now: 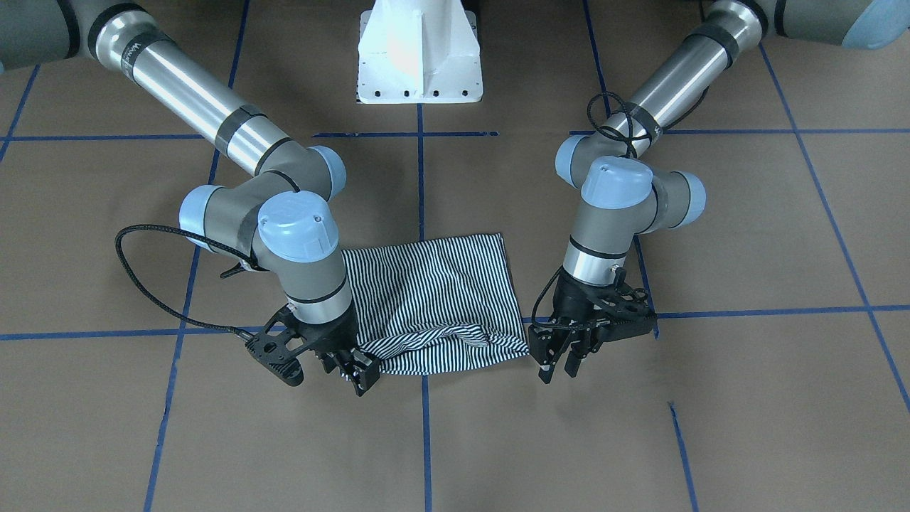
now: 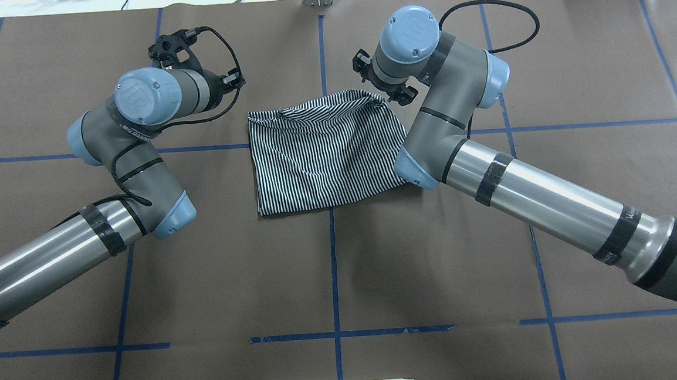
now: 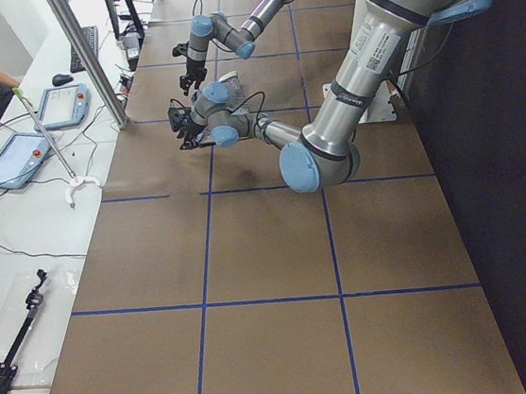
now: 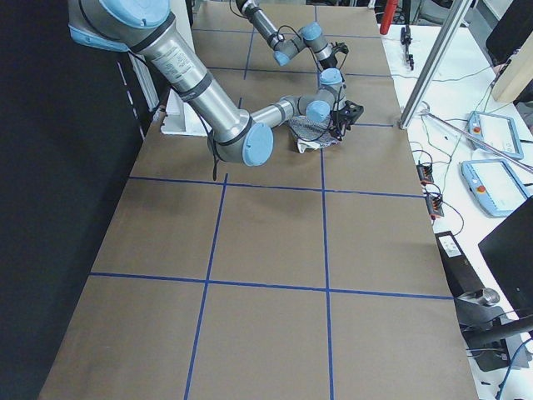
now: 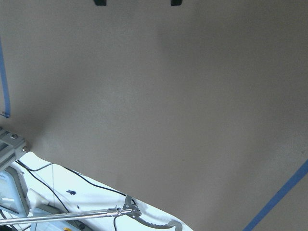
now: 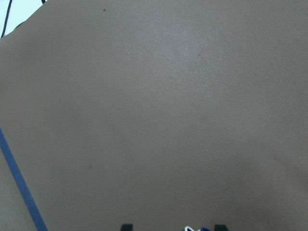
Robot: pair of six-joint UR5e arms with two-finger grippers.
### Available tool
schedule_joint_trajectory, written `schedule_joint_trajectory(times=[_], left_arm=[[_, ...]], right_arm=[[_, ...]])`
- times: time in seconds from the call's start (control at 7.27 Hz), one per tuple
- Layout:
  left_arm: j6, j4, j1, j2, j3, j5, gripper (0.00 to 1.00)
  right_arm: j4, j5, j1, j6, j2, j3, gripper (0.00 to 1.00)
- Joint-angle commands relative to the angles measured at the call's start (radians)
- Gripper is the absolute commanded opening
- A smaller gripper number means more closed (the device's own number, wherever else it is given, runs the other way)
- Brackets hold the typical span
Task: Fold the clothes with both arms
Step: 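Release the shirt and raise both grippers away from it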
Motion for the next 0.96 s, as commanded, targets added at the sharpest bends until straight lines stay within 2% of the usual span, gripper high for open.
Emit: schedule_joint_trajectory(times=[0.0,0.14,0.28,0.41,0.55,0.69,0.83], left_arm=[[-0.012,0.01,0.004,-0.01,-0.054,-0.087,0.22],[-0.008,0.006,0.007,-0.019,-0.06,-0.125,0.0],[-0.003,0.05,0.008,-0.063,-0.071,-0.267,0.0],[0.0,0.152,0.008,-0.074,-0.129,-0.361,0.0],[0.038,0.167,0.015,-0.076,-0.128,-0.363,0.0],[0.05,0.2,0.074,-0.079,-0.097,-0.35,0.0],[0.084,0.202,0.093,-0.103,-0.052,-0.294,0.0]], right_arm=[[0.003,0.083,0.055,-0.033,0.001,0.035,1.0],[0.003,0.184,0.117,-0.036,-0.003,0.074,1.0],[0.003,0.251,0.151,-0.043,-0.017,0.094,1.0],[0.003,0.251,0.15,-0.049,-0.04,0.12,1.0],[0.005,0.251,0.149,-0.052,-0.054,0.123,1.0],[0.008,0.248,0.144,-0.073,-0.069,0.123,1.0],[0.008,0.248,0.142,-0.072,-0.072,0.125,1.0]])
